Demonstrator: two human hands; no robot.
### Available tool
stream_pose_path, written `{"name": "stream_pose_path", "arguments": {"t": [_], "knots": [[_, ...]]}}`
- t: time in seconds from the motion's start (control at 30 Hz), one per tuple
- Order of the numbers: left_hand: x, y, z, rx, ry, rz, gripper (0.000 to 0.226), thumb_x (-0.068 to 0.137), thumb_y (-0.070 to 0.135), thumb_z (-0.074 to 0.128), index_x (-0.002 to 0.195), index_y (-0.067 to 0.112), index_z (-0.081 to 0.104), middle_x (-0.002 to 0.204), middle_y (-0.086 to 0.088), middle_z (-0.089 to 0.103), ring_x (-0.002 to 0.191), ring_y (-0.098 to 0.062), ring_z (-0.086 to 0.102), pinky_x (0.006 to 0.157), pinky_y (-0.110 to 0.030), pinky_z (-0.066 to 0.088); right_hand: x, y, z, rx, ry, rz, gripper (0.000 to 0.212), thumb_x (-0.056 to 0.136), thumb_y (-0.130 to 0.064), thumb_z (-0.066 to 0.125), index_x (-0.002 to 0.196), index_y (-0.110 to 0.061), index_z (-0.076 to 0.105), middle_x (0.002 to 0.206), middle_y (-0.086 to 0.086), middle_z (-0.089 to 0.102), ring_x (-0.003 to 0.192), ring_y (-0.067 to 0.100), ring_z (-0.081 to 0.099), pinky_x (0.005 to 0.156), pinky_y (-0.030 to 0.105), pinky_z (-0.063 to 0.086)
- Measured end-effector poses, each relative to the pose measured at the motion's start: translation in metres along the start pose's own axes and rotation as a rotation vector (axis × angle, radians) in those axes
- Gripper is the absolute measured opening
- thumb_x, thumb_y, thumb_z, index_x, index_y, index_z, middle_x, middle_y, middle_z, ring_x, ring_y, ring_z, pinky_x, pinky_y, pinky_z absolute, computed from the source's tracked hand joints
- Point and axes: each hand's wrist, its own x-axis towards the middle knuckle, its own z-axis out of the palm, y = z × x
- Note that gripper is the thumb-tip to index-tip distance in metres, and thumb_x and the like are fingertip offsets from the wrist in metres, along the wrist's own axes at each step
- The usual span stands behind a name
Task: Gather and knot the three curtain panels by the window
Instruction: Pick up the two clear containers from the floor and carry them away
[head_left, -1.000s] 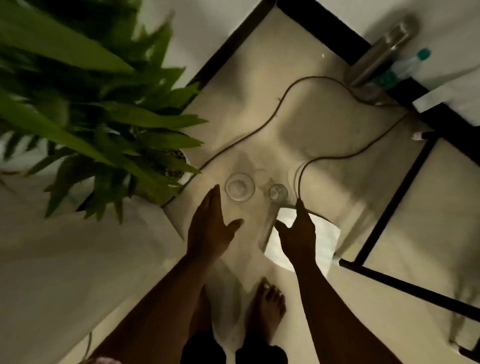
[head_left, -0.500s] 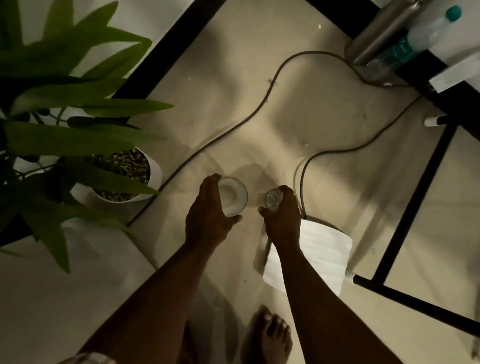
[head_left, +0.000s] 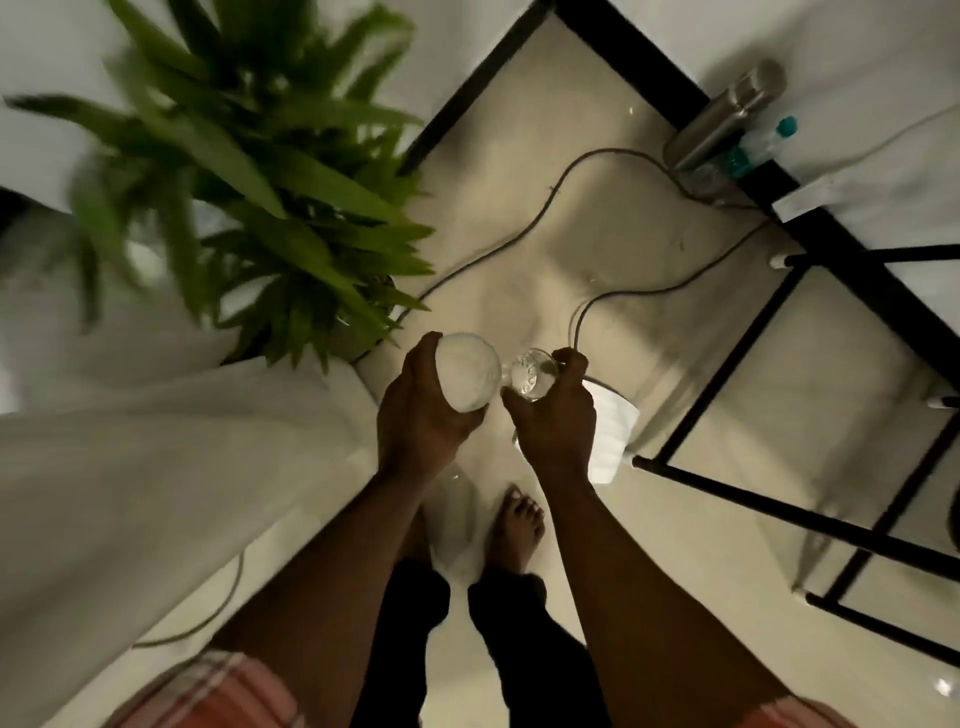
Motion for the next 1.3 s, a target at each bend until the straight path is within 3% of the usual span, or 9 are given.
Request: {"name": "stream_pose_path", "arguments": {"t": [0.17,0.3,0.43,0.63,0.83,1.0,1.2,1.3], "knots": [[-0.113,0.071,-0.115,-0.164,0.11,-0.098,0.1,0.057,0.044,0.087,0.14,0.022,0.036,0.135,-0.001,0.054,0.12,-0.021,0.054,0.094,-0.03,0.045,-0.1,-0.083,-0.096,0.031,-0.114,-0.114,0.063,0.07,-0.031,0.08,0.121,-0.021,0.045,0.112,-0.001,0.065,0.1,0.025,0.063,0.083,0.038,0.05],[-0.202,0.124,-0.196,-0.251,0.219,-0.248,0.093,0.06,0.045,0.084,0.137,0.029,0.036,0.133,0.003,0.055,0.12,-0.021,0.054,0.094,-0.029,0.042,-0.175,-0.139,-0.172,0.008,-0.197,-0.225,0.066,0.074,-0.027,0.077,0.13,-0.02,0.044,0.117,0.002,0.064,0.103,0.026,0.061,0.085,0.033,0.048],[-0.285,0.164,-0.248,-0.296,0.433,-0.275,0.089,0.059,0.036,0.086,0.133,0.026,0.038,0.129,0.004,0.055,0.116,-0.017,0.052,0.084,-0.019,0.035,-0.234,-0.163,-0.23,-0.06,-0.297,-0.474,0.067,0.075,-0.022,0.074,0.135,-0.018,0.044,0.126,0.003,0.058,0.11,0.024,0.057,0.082,0.029,0.044],[-0.407,0.182,-0.277,-0.394,0.67,-0.367,0.083,0.059,0.035,0.085,0.128,0.033,0.037,0.121,0.012,0.055,0.111,-0.017,0.055,0.081,-0.024,0.04,-0.307,-0.178,-0.289,-0.121,-0.447,-0.828,0.065,0.076,-0.017,0.072,0.135,-0.011,0.046,0.118,0.012,0.064,0.103,0.034,0.06,0.078,0.034,0.045],[-0.497,0.174,-0.283,-0.51,0.951,-0.491,0.085,0.059,0.037,0.087,0.128,0.03,0.039,0.117,0.012,0.057,0.108,-0.016,0.057,0.079,-0.024,0.041,-0.361,-0.192,-0.289,-0.219,-0.549,-0.946,0.047,0.076,-0.03,0.074,0.116,-0.016,0.052,0.101,0.008,0.069,0.092,0.032,0.065,0.07,0.027,0.041],[-0.571,0.155,-0.289,-0.585,1.176,-0.612,0.082,0.055,0.036,0.088,0.122,0.033,0.04,0.111,0.016,0.055,0.098,-0.009,0.052,0.078,-0.025,0.04,-0.43,-0.197,-0.271,-0.2,-0.711,-1.202,0.047,0.073,-0.025,0.076,0.114,-0.014,0.055,0.102,0.004,0.068,0.093,0.025,0.063,0.074,0.029,0.046],[-0.672,0.13,-0.273,-0.627,1.375,-0.705,0.079,0.057,0.029,0.088,0.119,0.039,0.039,0.105,0.023,0.054,0.092,-0.004,0.052,0.077,-0.023,0.04,-0.531,-0.172,-0.248,-0.196,-0.927,-1.344,0.052,0.073,-0.025,0.077,0.118,-0.023,0.052,0.108,-0.002,0.066,0.099,0.02,0.061,0.082,0.032,0.048],[-0.733,0.114,-0.259,-0.625,1.45,-0.762,0.079,0.057,0.028,0.087,0.119,0.037,0.039,0.105,0.022,0.054,0.092,-0.006,0.053,0.076,-0.023,0.041,-0.59,-0.149,-0.246,-0.208,-1.003,-1.378,0.053,0.073,-0.024,0.077,0.119,-0.022,0.051,0.104,-0.001,0.067,0.095,0.022,0.062,0.074,0.029,0.044]]}}
